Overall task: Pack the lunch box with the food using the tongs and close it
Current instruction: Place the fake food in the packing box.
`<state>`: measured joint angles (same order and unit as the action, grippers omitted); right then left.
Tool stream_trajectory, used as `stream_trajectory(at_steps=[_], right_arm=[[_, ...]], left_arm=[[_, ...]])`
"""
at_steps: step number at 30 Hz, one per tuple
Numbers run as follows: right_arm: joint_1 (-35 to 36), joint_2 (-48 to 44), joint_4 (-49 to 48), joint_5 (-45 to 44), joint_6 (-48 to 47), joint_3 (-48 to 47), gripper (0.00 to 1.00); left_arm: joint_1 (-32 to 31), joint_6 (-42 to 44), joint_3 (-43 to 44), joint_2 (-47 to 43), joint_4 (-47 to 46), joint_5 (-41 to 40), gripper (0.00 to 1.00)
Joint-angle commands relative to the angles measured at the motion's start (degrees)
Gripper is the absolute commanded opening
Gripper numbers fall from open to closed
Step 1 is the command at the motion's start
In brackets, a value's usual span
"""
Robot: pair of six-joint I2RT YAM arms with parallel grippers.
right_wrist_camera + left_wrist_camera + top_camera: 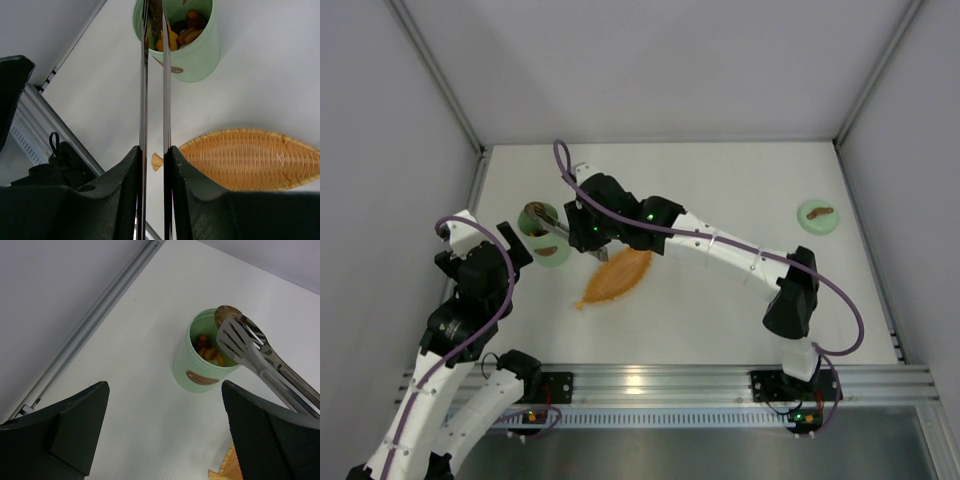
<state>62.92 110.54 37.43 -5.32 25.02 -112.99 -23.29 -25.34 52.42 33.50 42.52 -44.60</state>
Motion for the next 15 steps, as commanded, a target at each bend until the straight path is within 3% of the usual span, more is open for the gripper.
stream_trajectory(at_steps=[1,15], right_arm=[[0.81,0.82,-4.73,0.23,-0.67,-3.47,0.27],[0.72,1.08,-4.38,-0.39,-0.93,-3.73,0.37]], left_arm=[[0.09,0.56,-0.57,-0.54,-0.51,-1.02,0.99],[0.09,0.65,-0.57,-0.54,-0.6,-0.93,0.99]])
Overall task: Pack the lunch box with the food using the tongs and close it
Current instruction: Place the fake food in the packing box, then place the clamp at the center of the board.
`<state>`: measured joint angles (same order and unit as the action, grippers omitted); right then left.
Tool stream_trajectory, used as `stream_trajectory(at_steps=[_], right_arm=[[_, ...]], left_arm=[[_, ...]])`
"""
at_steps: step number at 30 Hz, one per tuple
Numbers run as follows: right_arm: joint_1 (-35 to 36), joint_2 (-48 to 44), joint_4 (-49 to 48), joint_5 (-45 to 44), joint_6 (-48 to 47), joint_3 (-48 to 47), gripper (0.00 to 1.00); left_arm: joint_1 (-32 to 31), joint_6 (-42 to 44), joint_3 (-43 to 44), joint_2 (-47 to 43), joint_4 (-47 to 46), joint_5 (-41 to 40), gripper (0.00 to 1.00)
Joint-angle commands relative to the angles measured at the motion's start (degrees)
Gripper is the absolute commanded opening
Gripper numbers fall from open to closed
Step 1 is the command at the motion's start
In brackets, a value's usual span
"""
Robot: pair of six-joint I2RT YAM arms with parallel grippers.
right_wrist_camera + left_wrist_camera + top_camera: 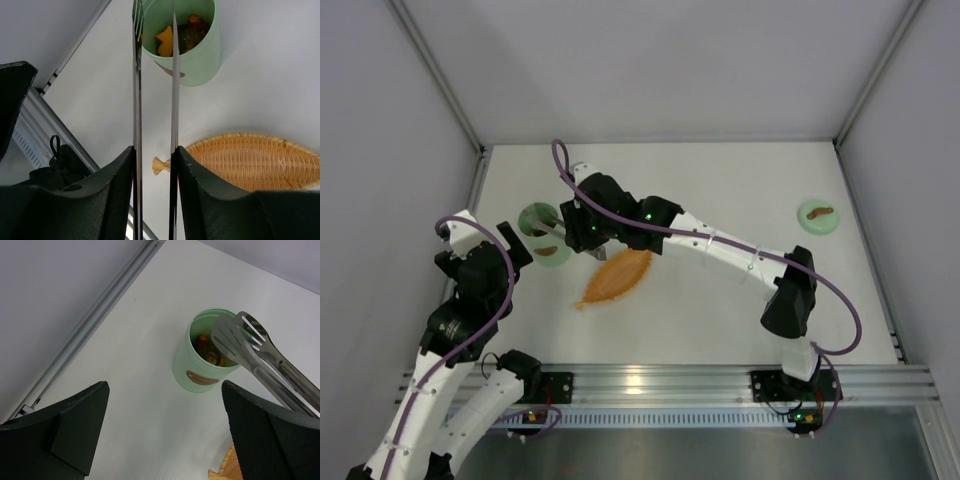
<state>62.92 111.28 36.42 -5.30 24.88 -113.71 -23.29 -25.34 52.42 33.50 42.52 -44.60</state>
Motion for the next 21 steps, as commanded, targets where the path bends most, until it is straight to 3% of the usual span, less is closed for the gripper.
stream_trajectory(at_steps=[1,12,21], right_arm=[[0.72,0.25,-3.38,-0.41,-0.8,-3.01,0.37],[0.63,-1.51,-2.32,-1.9,-1.24,-3.1,0.39],[0.63,-8.71,-1.09,-5.33,-1.15,0.94,0.39]], left_arm=[[0.09,0.65,-0.57,-0.54,-0.69,-1.02,0.99],[0.17,0.64,-0.57,-0.45,-0.69,-1.02,0.99],[0.09,0.56,-0.57,-0.54,-0.69,-1.02,0.99]])
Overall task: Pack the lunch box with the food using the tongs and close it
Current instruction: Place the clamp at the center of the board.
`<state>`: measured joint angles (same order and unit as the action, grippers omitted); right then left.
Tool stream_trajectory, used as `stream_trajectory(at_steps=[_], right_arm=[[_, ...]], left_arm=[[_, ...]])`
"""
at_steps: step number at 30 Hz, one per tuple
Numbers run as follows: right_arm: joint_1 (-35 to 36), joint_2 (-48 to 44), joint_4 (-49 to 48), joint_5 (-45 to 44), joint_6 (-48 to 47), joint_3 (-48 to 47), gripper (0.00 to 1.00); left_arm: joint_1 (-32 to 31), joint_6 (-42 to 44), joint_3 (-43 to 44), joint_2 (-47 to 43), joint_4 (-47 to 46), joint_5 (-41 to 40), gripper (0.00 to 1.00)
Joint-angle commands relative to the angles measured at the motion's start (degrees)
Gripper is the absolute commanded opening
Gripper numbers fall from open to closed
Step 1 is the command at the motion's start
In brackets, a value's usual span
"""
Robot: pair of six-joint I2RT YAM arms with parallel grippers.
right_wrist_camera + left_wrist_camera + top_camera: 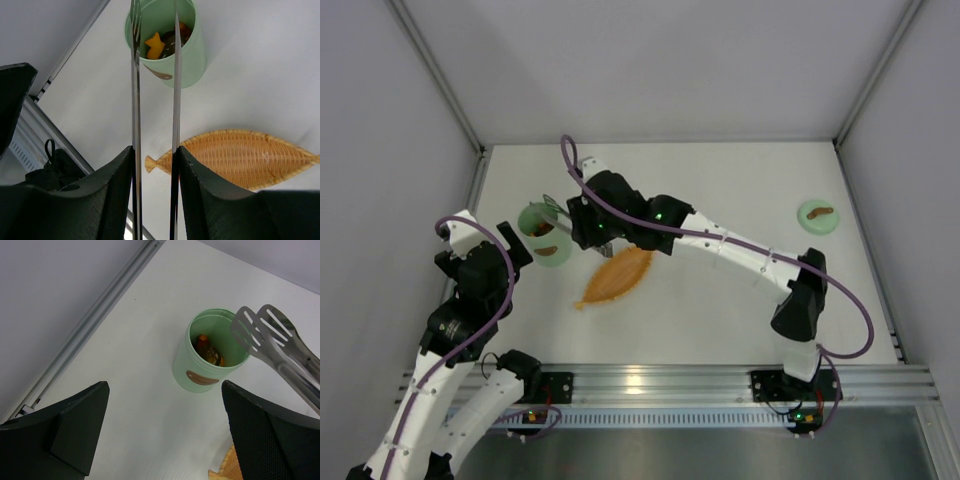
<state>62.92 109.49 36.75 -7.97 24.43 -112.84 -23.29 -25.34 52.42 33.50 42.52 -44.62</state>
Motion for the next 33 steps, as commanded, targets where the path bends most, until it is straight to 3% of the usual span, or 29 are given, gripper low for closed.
stream_trajectory(at_steps=[1,5,12,18,23,28,33], right_arm=[[0.63,-8.84,-1.33,-3.1,-0.78,0.77,0.39],[0.63,-15.43,-0.98,-6.88,-0.61,7.51,0.39],[-0.86,-33.97,3.49,-21.88,5.35,25.8,0.42],[-8.66,-50.93,8.86,-28.5,11.95,43.73,0.47],[-15.0,-55.35,7.2,-29.21,13.19,54.71,0.5],[-22.04,-53.6,2.2,-27.72,13.37,59.91,0.55],[-28.45,-49.91,-4.48,-19.91,12.23,63.87,0.56]], left_arm=[[0.09,0.64,-0.57,-0.54,-0.69,-0.99,0.99],[0.09,0.73,-0.57,-0.45,-0.77,-0.91,0.99],[0.09,0.73,-0.57,-0.45,-0.78,-0.47,0.99],[0.09,0.82,-0.57,-0.54,-0.95,-0.03,0.99],[0.09,1.0,-0.57,-0.54,-1.13,0.24,0.99],[0.09,1.0,-0.57,-0.54,-1.13,0.41,0.99],[0.09,1.08,-0.66,-0.62,-1.13,0.5,0.99]])
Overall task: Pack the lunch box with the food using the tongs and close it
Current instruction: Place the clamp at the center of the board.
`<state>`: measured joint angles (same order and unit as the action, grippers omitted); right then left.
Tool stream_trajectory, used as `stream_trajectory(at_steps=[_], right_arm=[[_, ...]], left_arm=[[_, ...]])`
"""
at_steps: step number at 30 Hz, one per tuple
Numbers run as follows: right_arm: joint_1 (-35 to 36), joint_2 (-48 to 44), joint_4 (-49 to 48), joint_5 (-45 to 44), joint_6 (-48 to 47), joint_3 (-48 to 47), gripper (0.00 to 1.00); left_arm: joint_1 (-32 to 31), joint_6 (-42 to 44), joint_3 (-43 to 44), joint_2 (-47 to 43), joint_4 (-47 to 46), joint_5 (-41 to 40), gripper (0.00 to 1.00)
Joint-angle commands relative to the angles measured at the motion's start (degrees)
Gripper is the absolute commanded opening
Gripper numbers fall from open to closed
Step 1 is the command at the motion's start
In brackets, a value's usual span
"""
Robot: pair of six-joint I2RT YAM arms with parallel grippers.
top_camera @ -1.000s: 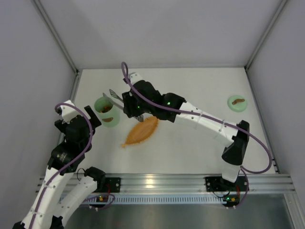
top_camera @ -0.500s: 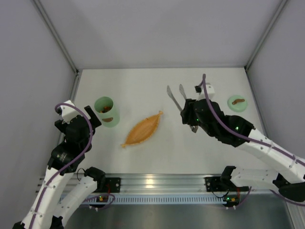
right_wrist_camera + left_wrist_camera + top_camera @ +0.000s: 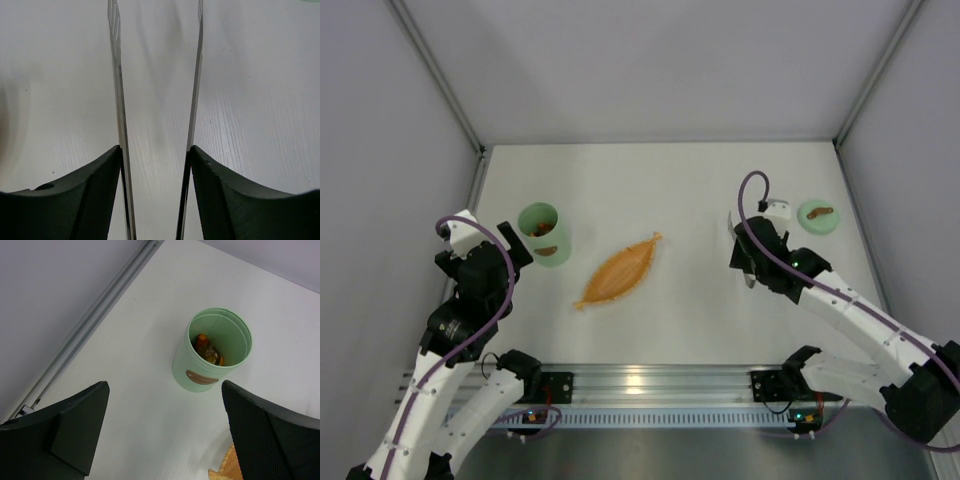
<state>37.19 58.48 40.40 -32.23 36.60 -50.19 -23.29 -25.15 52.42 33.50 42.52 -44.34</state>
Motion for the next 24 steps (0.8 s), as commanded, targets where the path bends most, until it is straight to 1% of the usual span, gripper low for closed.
stream_trajectory(at_steps=[1,2,8,14,16,18,24], right_arm=[[-4.22,2.59,-9.19,5.5,-0.04,2.2,0.56],[-4.93,3.56,-11.12,7.34,-0.21,2.55,0.56],[-7.22,12.7,-15.35,12.18,-0.39,3.17,0.56],[-8.45,21.92,-17.55,16.75,-1.09,2.21,0.59],[-8.54,23.25,-17.46,17.46,-1.35,1.33,0.6],[-8.62,24.66,-17.29,17.72,-1.71,0.54,0.63],[-8.8,26.6,-14.48,18.34,-2.5,-2.01,0.63]], left_arm=[[0.09,0.98,-0.66,-0.62,-1.13,0.22,0.99],[0.09,0.89,-0.66,-0.62,-1.21,0.3,0.99],[0.09,1.24,-0.66,-0.89,-1.39,0.48,0.99],[0.09,1.77,-0.74,-1.06,-1.74,1.27,0.99],[0.09,1.86,-0.66,-1.15,-1.83,1.53,0.99],[0.09,2.03,-0.74,-1.15,-1.83,1.88,0.99],[0.09,2.3,-0.66,-1.5,-2.01,2.59,0.99]])
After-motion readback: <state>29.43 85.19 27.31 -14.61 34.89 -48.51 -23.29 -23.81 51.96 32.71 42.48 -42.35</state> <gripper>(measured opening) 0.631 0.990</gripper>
